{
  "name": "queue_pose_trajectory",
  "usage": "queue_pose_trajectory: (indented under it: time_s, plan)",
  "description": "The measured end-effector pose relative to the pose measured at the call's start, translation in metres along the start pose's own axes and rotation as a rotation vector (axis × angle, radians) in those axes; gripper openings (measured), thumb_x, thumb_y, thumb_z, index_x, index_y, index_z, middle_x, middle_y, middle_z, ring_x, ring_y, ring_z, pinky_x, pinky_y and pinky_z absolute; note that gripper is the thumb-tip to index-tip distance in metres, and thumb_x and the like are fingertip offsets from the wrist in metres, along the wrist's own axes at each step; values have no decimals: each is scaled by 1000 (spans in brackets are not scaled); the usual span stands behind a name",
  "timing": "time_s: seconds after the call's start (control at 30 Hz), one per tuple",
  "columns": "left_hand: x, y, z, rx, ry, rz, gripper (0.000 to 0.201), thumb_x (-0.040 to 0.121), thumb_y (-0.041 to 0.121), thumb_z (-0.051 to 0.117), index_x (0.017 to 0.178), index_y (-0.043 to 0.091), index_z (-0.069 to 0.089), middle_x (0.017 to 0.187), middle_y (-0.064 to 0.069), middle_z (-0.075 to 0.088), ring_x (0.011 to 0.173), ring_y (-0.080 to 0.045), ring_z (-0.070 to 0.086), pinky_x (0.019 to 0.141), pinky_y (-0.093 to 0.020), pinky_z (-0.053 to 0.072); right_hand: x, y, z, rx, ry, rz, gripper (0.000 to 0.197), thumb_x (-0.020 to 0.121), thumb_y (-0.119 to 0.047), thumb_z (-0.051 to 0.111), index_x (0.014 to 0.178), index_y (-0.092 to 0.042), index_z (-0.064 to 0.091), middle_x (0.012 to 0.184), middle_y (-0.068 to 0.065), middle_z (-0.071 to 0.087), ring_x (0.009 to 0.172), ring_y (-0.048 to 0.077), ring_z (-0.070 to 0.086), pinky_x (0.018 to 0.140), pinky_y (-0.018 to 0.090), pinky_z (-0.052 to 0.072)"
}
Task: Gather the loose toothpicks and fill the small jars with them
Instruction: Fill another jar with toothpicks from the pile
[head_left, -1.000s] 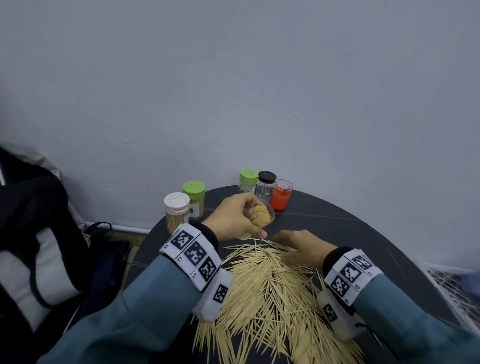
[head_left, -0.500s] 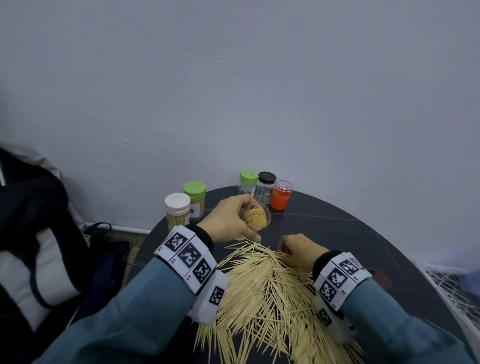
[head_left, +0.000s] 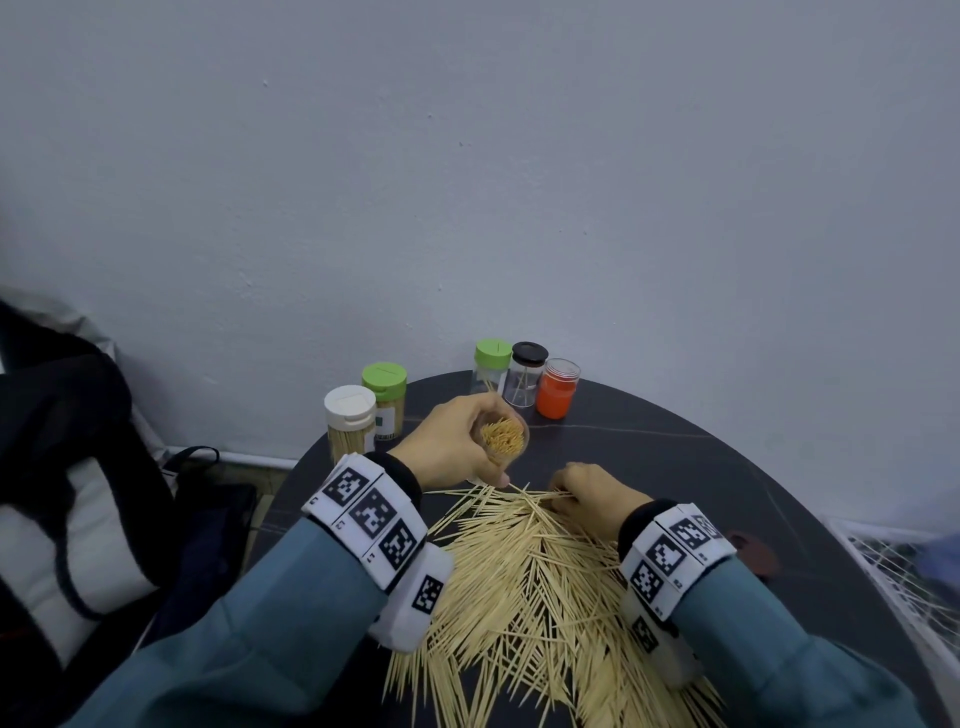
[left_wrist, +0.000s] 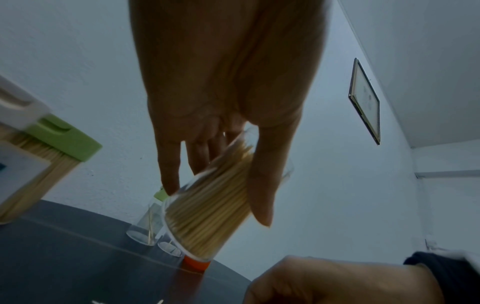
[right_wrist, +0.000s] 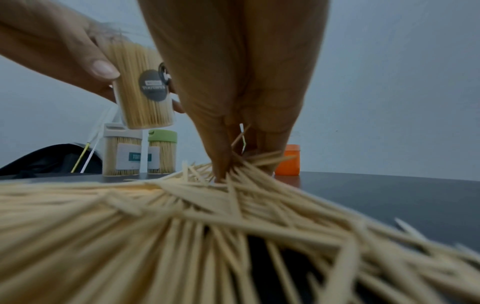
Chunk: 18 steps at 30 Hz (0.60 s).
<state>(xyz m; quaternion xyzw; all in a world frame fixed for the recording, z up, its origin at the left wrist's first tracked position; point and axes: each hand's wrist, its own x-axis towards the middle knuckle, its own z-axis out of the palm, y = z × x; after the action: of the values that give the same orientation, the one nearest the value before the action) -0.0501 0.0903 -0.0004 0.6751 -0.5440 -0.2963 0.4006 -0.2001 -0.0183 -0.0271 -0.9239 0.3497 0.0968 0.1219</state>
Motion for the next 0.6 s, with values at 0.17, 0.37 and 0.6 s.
queue_pose_trajectory:
  time_s: [0.17, 0.37, 0.6]
  plan:
    - [0, -1, 1, 12, 9, -18, 57, 62, 2, 84, 109, 21, 57, 113, -3, 60, 105, -19, 59, 93, -40, 51, -1, -3, 0, 21, 14, 0, 31, 99, -17, 41, 124, -1, 51, 129, 16, 48, 119, 26, 46, 92, 25, 35]
    - [1, -2, 1, 8, 9, -27, 56, 63, 1, 83, 109, 22, 56, 112, -2, 61, 105, -19, 59, 93, -41, 51, 1, -4, 6, 118, -8, 49, 26, 98, -6, 35, 121, 3, 44, 122, 21, 54, 103, 31, 53, 85, 32, 40]
    - [1, 1, 1, 31, 1, -20, 58, 64, 3, 83, 114, 19, 56, 113, -1, 61, 107, -18, 58, 93, -37, 51, -1, 1, 4, 295, 26, 22, 10, 98, -4, 31, 97, -11, 39, 100, 9, 51, 88, 15, 45, 80, 26, 38]
